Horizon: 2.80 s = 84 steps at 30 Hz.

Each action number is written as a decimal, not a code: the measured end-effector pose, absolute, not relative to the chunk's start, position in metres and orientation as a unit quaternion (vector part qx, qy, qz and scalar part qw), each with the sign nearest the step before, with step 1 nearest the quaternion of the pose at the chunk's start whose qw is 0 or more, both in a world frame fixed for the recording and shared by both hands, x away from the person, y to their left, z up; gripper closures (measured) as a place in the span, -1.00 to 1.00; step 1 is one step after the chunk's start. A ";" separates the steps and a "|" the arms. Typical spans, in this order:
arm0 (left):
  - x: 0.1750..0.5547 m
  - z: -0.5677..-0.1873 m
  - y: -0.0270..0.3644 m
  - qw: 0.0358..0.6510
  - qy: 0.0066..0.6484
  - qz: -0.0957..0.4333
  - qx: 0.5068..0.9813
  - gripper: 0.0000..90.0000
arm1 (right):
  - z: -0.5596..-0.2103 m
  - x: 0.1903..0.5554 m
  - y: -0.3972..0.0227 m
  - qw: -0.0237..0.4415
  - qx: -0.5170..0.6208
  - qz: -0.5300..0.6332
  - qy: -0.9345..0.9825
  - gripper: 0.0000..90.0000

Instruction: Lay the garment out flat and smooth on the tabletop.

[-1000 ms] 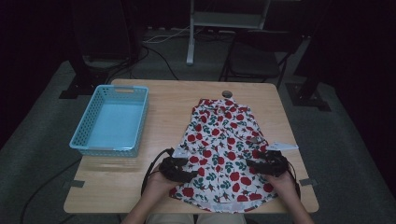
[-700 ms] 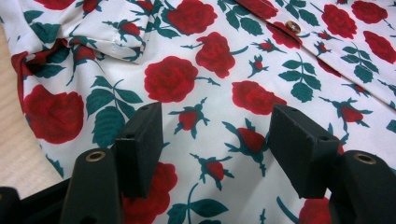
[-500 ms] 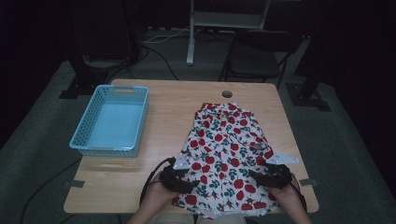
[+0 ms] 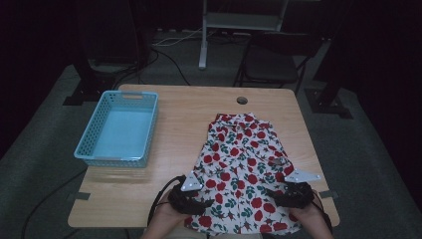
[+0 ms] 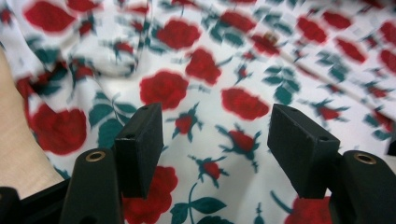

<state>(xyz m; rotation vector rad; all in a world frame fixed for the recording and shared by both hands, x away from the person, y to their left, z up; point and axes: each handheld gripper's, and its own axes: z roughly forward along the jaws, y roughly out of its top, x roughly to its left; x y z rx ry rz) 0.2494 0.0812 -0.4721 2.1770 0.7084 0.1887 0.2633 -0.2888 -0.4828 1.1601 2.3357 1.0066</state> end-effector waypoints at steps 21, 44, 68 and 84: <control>0.254 -0.482 0.128 0.509 0.326 0.104 0.790 -0.26 | -0.418 0.388 -0.260 0.141 0.437 0.385 0.801 -0.26; 0.251 -0.482 0.128 0.501 0.334 0.126 0.788 -0.58 | -0.463 0.434 -0.221 0.133 0.418 0.271 0.857 0.84; 0.250 -0.482 0.128 0.505 0.330 0.122 0.788 -0.58 | -0.417 0.429 -0.349 0.214 0.559 0.328 0.731 0.90; 0.251 -0.482 0.129 0.505 0.335 0.123 0.786 -0.58 | -0.434 0.424 -0.401 0.225 0.649 0.284 0.669 0.10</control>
